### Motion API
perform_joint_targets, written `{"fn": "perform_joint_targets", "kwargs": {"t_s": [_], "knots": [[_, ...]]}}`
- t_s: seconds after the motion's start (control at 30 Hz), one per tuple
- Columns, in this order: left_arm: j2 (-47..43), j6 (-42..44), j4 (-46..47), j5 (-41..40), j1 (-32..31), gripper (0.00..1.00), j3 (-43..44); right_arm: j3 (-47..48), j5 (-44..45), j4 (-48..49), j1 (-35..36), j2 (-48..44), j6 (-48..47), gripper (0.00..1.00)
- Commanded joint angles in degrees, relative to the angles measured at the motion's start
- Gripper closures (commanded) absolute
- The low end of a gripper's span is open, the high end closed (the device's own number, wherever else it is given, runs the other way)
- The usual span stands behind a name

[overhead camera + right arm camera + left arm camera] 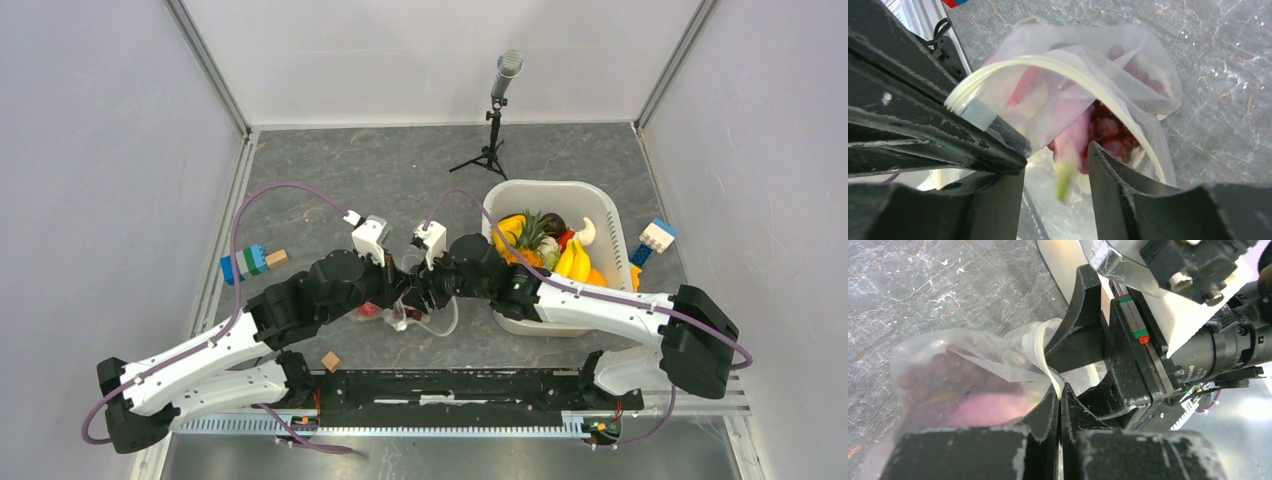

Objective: Place the food in the zip-top bag and seal the zipper

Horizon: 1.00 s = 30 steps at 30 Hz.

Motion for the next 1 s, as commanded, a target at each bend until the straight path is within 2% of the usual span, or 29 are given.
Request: {"fn": "perform_joint_targets", "kwargs": {"t_s": [0.0, 0.07, 0.37, 0.43, 0.5, 0.63, 0.7, 0.83, 0.97], "knots": [[-1.5, -1.85, 3.29, -3.36, -0.15, 0.98, -0.09, -2.41, -0.93, 8.85, 0.14, -2.29, 1.63, 0.41], [-1.89, -3.41, 1.98, -5.78, -0.15, 0.98, -0.21, -3.68, -0.75, 9.24, 0.13, -4.27, 1.64, 0.35], [-6.47, -6.23, -0.78, -13.26, 0.25, 0.98, -1.71, -4.63, 6.08, -0.16, 0.16, -20.44, -4.82, 0.32], [-6.76, -6.04, -0.91, -13.78, 0.25, 0.98, -1.82, -5.08, 14.37, -4.92, 0.14, -25.21, -4.45, 0.28], [-6.53, -6.02, -0.88, -13.92, 0.29, 0.98, -1.92, -5.48, 28.4, -11.29, 0.13, -29.66, -1.09, 0.26], [-5.32, -5.66, 0.0, -12.99, 0.32, 0.98, -1.88, -5.28, 51.02, -28.38, 0.05, -34.51, 9.47, 0.26], [-4.74, -5.37, 0.37, -12.48, 0.35, 0.98, -1.83, -4.37, 60.11, -39.28, 0.02, -35.96, 17.98, 0.3], [-3.61, -4.98, 0.82, -11.69, 0.38, 0.98, -1.75, -3.66, 67.36, -53.28, -0.54, -39.74, 27.86, 0.38], [-2.85, -4.66, 1.37, -10.79, 0.41, 0.98, -1.73, -4.89, 71.18, -58.81, -1.57, -44.12, 31.59, 0.33]]}}
